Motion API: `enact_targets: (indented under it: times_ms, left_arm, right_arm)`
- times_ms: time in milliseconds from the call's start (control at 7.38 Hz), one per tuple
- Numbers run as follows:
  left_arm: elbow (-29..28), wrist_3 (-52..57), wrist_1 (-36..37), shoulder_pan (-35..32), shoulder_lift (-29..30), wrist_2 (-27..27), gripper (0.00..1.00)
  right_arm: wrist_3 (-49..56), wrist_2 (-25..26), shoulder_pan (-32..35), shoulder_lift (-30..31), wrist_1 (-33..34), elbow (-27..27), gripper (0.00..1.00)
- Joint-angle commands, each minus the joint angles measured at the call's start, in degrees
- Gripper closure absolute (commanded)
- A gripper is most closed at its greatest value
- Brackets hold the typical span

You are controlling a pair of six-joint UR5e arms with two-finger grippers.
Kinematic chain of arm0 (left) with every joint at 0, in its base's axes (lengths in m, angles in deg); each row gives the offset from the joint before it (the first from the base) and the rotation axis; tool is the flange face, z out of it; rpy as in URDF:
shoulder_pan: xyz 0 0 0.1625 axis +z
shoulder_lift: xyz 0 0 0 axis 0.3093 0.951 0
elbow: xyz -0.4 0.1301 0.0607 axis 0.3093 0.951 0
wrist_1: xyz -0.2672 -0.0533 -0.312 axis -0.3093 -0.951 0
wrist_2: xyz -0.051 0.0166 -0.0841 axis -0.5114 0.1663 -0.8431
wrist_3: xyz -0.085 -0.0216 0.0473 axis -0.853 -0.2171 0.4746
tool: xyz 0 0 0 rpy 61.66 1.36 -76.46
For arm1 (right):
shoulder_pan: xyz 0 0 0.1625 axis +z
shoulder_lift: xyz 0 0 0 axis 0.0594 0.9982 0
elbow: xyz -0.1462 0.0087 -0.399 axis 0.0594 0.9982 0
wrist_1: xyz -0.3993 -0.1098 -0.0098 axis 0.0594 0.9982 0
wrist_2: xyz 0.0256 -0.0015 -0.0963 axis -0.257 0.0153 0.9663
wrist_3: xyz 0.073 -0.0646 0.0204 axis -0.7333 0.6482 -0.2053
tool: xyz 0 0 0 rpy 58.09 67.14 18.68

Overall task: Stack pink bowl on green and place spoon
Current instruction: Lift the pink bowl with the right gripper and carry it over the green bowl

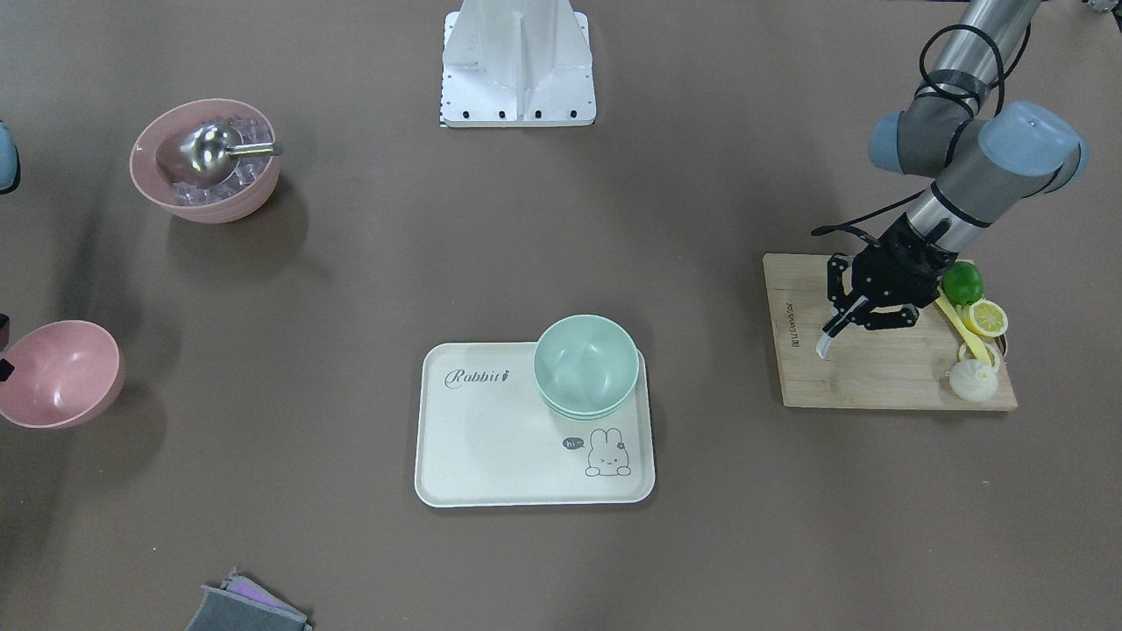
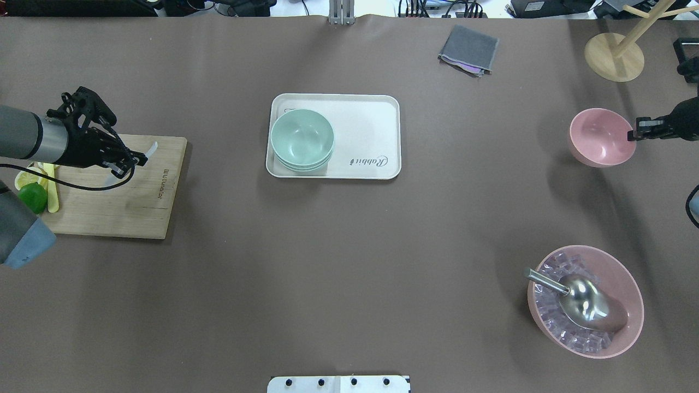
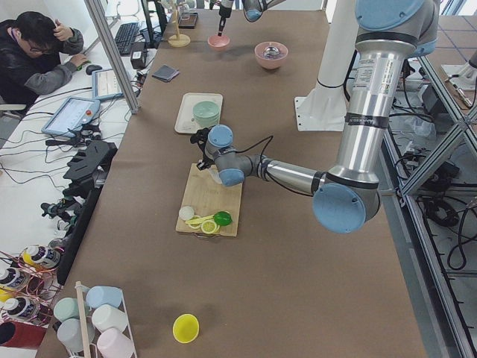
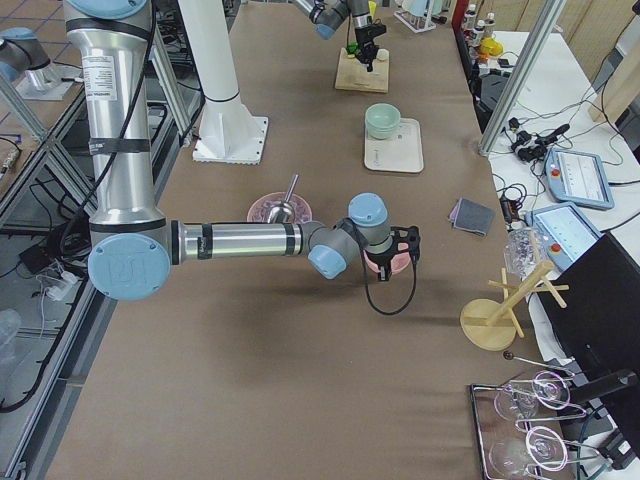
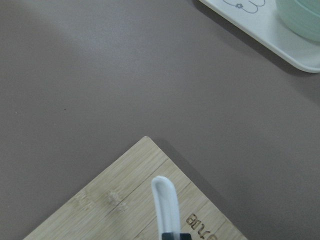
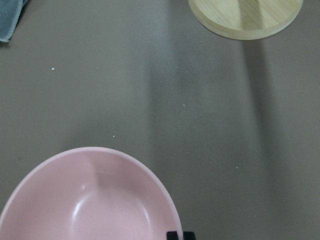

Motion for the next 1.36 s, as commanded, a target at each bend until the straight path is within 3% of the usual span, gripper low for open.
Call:
enact_targets:
  times_ms: [0, 271, 407, 542, 949, 1220]
  left_arm:
    - [0.0, 0.0, 0.0, 0.0, 0.0, -0.1, 1.0]
    - [-0.1, 0.0, 0.0, 0.0, 0.0, 0.1, 1.0]
    - [-0.1, 0.0, 0.0, 0.0, 0.0, 0.1, 1.0]
    - [-0.1, 0.0, 0.0, 0.1, 0.0, 0.0, 1.0]
    - [-0.2, 0.0, 0.0, 0.1, 0.1, 0.0, 1.0]
    - [-0.1, 0.0, 0.0, 0.1, 0.1, 0.0, 1.0]
  right_arm:
    - [0.0, -0.1, 0.2, -8.0, 10.9, -3.7, 1.0]
    - [-2.3, 0.1, -1.7, -11.9, 11.6, -6.6, 1.0]
    - [-9.3, 0.5, -5.3, -16.0, 11.6, -6.9, 1.0]
    - [-16.5, 3.8, -9.2, -19.9, 13.4, -7.1, 1.0]
    - [-30.5, 15.0, -20.4, -32.4, 31.4, -7.6, 1.0]
    - [-39.3, 20.0, -26.8, -36.9, 32.4, -5.8, 1.0]
